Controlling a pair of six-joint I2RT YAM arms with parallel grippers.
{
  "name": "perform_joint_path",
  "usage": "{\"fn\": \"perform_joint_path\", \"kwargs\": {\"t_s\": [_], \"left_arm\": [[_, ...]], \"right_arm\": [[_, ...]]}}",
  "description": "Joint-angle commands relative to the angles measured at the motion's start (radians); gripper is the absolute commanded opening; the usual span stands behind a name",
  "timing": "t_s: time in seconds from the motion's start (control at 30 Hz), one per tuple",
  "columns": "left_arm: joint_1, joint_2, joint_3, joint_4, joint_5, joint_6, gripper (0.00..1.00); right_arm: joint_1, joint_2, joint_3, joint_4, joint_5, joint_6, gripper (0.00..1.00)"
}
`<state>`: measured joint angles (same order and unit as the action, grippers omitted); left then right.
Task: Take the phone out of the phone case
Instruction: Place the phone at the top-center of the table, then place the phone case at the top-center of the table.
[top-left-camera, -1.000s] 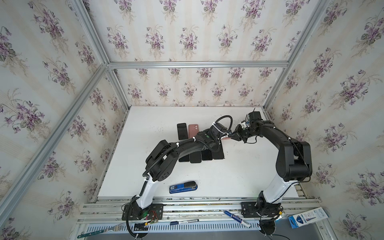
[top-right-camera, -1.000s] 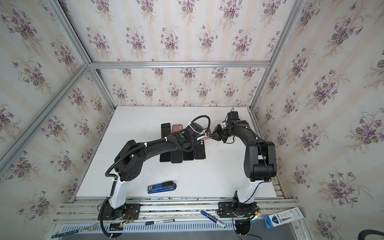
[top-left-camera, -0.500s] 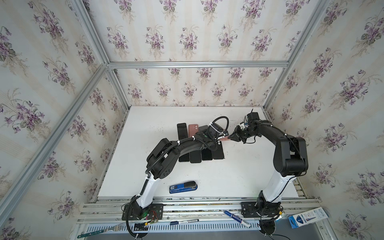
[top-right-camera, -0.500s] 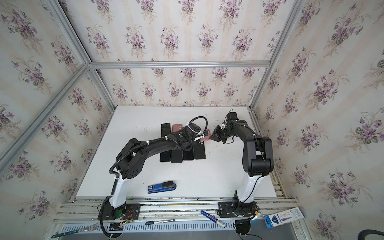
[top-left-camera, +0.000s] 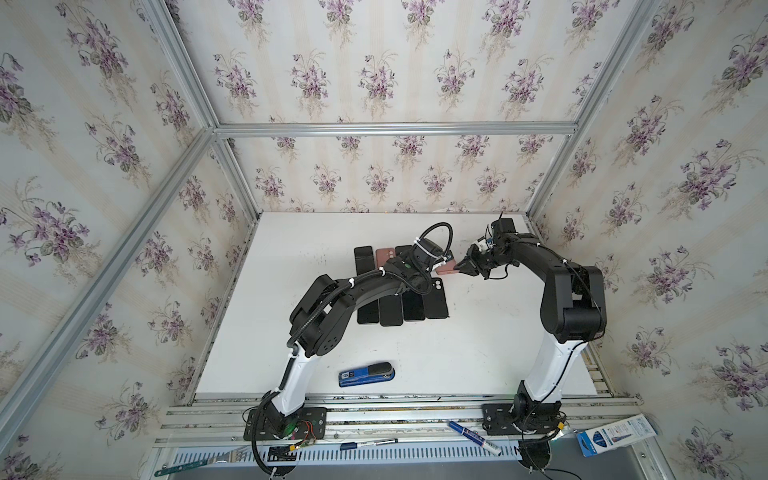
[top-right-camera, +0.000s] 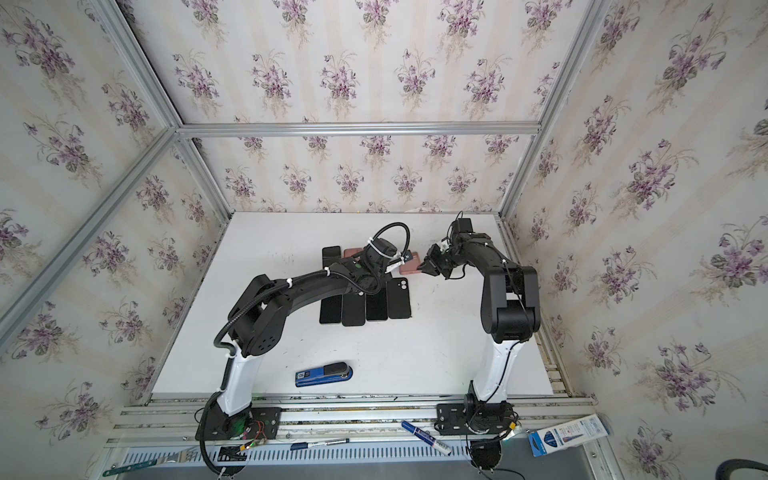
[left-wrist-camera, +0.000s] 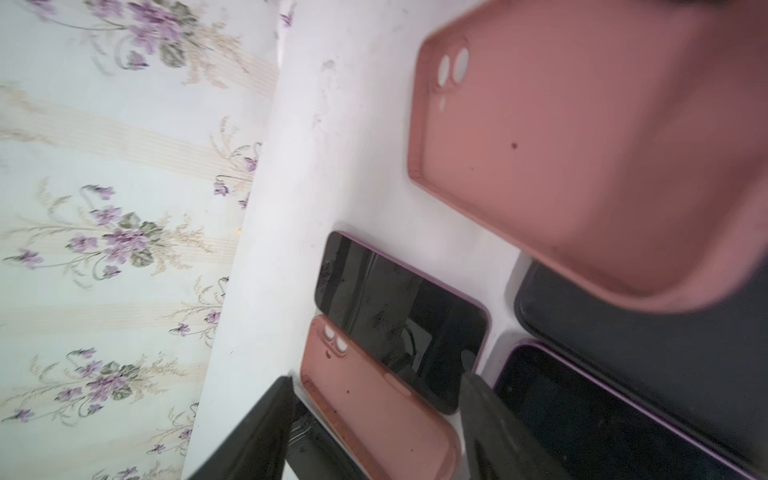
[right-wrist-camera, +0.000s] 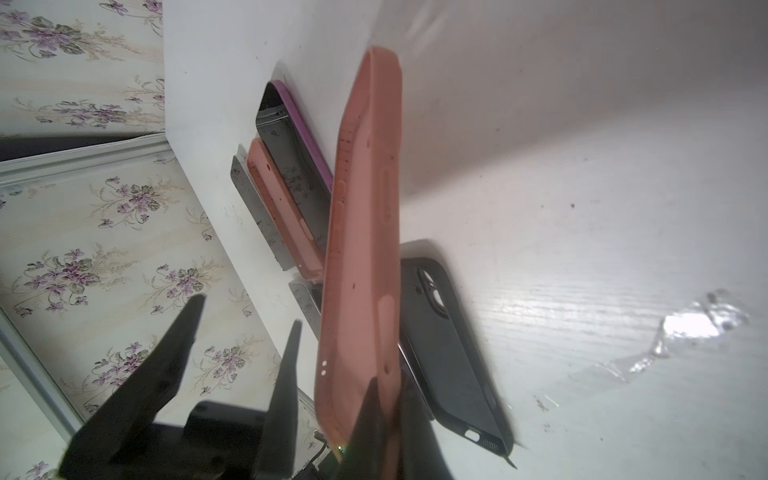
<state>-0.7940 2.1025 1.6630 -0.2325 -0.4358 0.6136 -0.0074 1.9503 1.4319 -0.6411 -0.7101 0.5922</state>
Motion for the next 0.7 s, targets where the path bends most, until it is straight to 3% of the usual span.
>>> {"fn": "perform_joint_path", "kwargs": {"t_s": [0.0, 0.13, 0.33, 0.67], "left_arm": [[0.006, -0.081, -0.014, 0.036, -0.003, -0.138, 0.75], [0.026, -0.221, -0.078, 0.035, 0.046, -0.314, 0.88], [0.087, -0.459, -0.235, 0.015, 0.181, -0.572, 0.97], [0.111, -0.756, -0.401, -0.090, 0.187, -0.673, 1.00]], "right_arm": [[0.002, 0.019, 0.021, 0.064, -0.024, -0.049, 0.00], [0.008, 0.026, -0.020, 0.234, -0.032, -0.031, 0.00], [0.048, 0.094, -0.034, 0.420, -0.013, 0.005, 0.00], [0.108, 0.174, -0.081, 0.590, 0.075, 0.057, 0.00]]}}
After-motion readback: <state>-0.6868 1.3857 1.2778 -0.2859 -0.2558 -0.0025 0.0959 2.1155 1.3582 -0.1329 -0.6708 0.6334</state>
